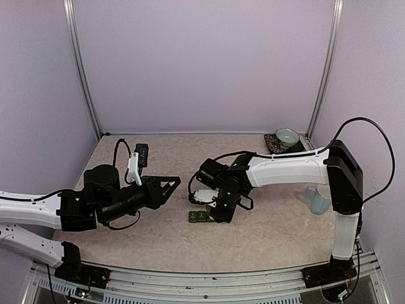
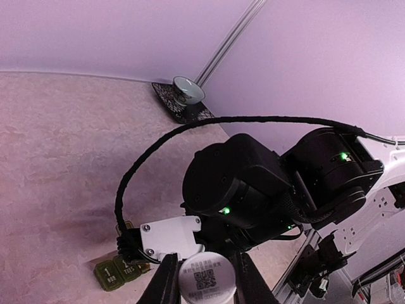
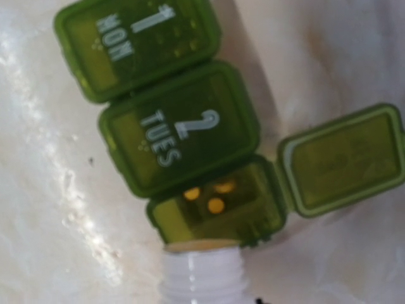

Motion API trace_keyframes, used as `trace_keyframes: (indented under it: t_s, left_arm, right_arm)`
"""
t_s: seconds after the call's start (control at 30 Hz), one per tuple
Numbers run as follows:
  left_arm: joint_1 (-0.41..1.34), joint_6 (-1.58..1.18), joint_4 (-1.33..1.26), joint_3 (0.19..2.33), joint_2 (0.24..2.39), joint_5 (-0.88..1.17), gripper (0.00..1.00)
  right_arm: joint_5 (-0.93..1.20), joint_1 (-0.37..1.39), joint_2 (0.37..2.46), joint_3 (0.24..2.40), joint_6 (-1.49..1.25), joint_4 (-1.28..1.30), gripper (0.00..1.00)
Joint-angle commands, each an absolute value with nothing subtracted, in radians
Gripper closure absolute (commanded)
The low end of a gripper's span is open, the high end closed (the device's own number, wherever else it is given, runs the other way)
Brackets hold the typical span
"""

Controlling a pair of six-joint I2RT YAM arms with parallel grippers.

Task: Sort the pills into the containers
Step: Pour the pill into the compartment of the pill container.

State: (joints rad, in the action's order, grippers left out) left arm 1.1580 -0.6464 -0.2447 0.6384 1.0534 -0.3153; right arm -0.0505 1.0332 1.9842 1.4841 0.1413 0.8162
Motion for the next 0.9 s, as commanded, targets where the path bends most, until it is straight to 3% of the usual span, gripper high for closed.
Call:
trace_keyframes:
  t_s: [0.0, 0.87]
  left_arm:
    - [1.156, -0.647, -0.275, 0.624, 1.040, -0.319, 0.85]
    - [1.156, -0.655, -0.287, 0.620, 1.047, -0.314, 0.85]
  right_arm:
    - [-0.063, 1.047, 2.003, 1.511, 0.147, 0.839, 1.00]
    - [-0.063, 1.049, 2.026, 1.541, 0.155, 0.871, 1.00]
